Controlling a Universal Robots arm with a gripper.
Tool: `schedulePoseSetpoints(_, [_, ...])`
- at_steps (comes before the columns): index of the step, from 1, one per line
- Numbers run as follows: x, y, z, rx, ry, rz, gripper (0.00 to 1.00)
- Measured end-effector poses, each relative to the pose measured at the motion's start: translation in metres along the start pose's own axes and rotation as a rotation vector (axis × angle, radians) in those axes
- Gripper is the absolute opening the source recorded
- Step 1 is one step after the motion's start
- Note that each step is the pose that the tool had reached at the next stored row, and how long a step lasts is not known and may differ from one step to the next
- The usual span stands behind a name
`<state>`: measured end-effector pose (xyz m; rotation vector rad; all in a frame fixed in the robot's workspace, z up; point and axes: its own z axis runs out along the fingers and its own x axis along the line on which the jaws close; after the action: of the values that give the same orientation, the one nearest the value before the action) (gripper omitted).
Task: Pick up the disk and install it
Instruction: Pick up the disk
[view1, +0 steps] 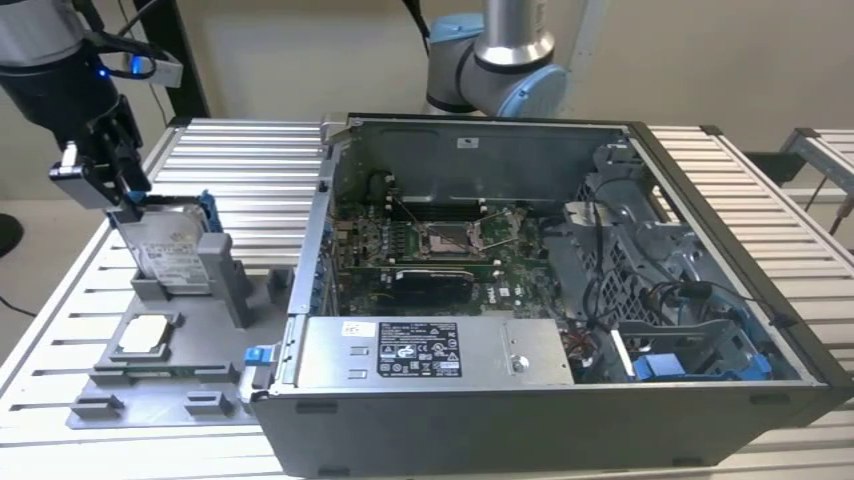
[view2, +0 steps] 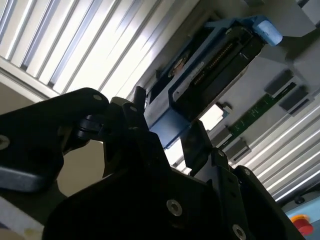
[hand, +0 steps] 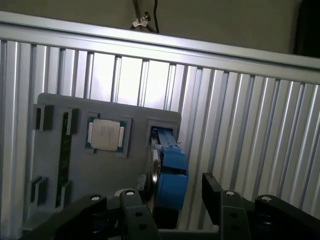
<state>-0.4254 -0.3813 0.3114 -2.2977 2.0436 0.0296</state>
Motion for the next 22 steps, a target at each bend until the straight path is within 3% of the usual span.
schedulePoseSetpoints(2, [0.0000, 0.0000, 0.0005, 0.0010, -0.0114, 0.008, 1.00])
schedulePoseSetpoints(3, [-0.0001, 0.0000, 0.0007, -0.0017, -0.0123, 0.015, 1.00])
schedulePoseSetpoints(4, [0.0000, 0.0000, 0.0008, -0.0069, -0.0130, 0.022, 1.00])
schedulePoseSetpoints(7, [0.0003, 0.0001, 0.0012, -0.0320, -0.0159, 0.042, 1.00])
schedulePoseSetpoints(9, [0.0011, 0.0003, 0.0025, -0.0334, -0.0157, 0.060, 1.00])
schedulePoseSetpoints(15, [0.0017, 0.0004, 0.0076, -0.0270, -0.0140, 0.154, 1.00])
schedulePoseSetpoints(18, [0.0028, -0.0005, 0.0085, -0.0275, -0.0136, 0.167, 1.00])
schedulePoseSetpoints(20, [0.0045, -0.0030, 0.0093, -0.0331, -0.0139, 0.167, 1.00])
schedulePoseSetpoints(22, [0.0056, -0.0068, 0.0110, -0.0430, -0.0143, 0.168, 1.00])
